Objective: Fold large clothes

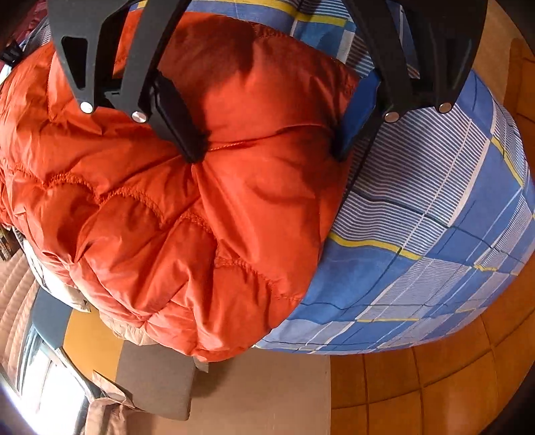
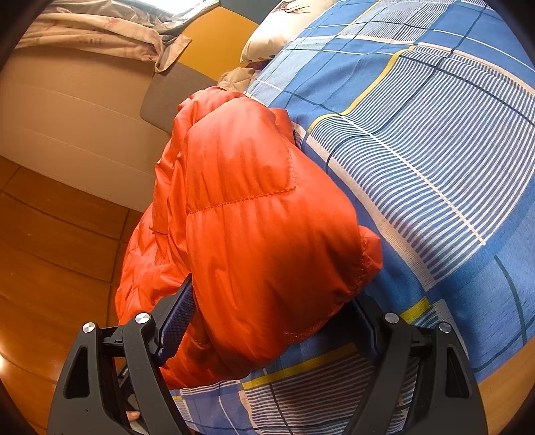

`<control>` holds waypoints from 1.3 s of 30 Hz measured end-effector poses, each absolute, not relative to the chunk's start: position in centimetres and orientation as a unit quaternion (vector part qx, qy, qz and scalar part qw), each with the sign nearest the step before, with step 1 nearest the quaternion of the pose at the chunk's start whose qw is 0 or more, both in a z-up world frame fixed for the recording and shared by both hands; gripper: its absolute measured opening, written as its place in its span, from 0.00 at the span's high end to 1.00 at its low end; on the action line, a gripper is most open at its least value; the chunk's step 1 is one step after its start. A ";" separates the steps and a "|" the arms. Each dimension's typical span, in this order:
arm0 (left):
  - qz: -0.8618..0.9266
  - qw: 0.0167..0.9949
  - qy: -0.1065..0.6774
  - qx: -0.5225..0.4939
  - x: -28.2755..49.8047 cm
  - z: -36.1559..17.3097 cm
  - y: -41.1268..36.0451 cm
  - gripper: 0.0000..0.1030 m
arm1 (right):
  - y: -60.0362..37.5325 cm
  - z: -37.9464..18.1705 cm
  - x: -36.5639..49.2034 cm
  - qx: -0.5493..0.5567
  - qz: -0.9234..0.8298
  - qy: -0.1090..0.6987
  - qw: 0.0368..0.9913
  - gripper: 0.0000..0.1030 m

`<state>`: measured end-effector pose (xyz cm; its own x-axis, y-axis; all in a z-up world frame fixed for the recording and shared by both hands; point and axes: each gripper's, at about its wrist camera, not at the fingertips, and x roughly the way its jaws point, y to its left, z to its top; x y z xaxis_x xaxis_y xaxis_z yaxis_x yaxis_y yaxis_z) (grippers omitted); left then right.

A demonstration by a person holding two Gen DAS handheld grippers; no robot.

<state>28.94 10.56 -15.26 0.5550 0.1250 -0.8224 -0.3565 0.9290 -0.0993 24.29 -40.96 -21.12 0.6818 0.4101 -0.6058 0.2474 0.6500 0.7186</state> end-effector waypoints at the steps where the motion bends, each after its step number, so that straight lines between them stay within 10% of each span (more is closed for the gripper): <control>1: 0.138 0.872 0.451 -0.130 29.0 -15.2 10.6 0.21 | -40.8 -21.1 24.3 0.415 0.049 0.396 0.818 0.22; 11: 0.176 0.864 0.457 -0.114 29.0 -15.3 8.7 0.18 | -40.5 -21.1 24.4 0.422 0.033 0.392 0.817 0.24; 22: 0.160 0.866 0.461 -0.113 29.1 -15.5 9.0 0.18 | -38.5 -18.3 24.5 0.380 0.036 0.374 0.845 0.75; 39: 0.132 0.864 0.465 -0.137 29.4 -15.8 10.1 0.21 | -29.3 -8.1 25.9 0.234 0.162 0.320 0.904 0.83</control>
